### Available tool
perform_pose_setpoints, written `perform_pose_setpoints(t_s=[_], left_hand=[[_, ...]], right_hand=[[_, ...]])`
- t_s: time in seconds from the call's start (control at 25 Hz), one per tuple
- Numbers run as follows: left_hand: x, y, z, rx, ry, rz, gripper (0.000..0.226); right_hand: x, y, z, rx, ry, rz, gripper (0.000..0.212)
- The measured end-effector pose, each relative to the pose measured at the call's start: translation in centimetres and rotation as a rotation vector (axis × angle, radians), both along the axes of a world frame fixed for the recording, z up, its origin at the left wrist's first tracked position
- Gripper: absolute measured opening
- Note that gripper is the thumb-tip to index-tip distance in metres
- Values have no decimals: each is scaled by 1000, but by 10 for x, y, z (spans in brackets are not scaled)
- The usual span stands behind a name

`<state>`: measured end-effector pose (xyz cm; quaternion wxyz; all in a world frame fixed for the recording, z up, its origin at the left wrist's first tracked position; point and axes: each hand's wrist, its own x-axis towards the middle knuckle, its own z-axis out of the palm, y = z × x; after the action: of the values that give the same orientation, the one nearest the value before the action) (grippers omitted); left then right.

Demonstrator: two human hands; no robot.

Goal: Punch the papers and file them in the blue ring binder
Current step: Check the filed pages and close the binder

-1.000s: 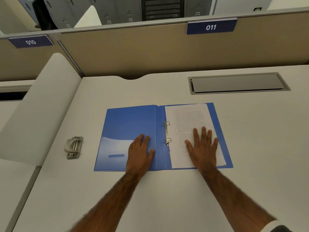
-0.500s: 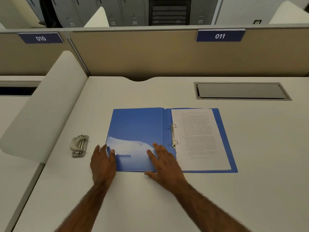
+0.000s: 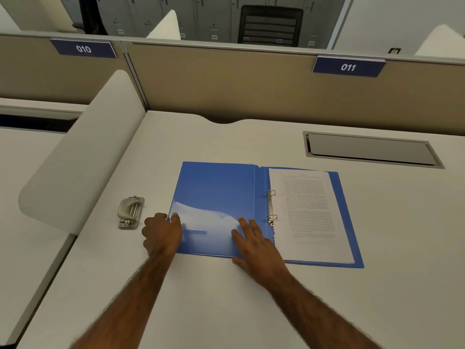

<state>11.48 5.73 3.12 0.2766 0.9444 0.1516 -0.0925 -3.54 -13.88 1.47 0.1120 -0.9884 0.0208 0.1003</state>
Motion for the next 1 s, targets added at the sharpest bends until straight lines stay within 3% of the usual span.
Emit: perform_pose_setpoints(t_s=[0.24, 0.36, 0.48, 0.64, 0.8, 1.0], left_hand=[[-1, -4, 6, -10, 37, -33, 52], [8, 0, 0, -102, 72, 38, 52], [14, 1, 5, -311, 151, 56, 39], [20, 4, 33, -284, 162, 63, 37], [19, 2, 85, -487, 56, -44, 47], [-12, -32, 152, -656, 71, -259, 65]], right_hand=[[-8, 8, -15, -83, -49, 11, 65], [-17, 13, -18, -61, -84, -29, 85], [-25, 14, -17, -38, -116, -69, 98], [-29, 13, -22, 15, -130, -121, 93], [-31, 7, -4, 224, -172, -168, 72], [-20, -13, 63, 730, -221, -436, 66]])
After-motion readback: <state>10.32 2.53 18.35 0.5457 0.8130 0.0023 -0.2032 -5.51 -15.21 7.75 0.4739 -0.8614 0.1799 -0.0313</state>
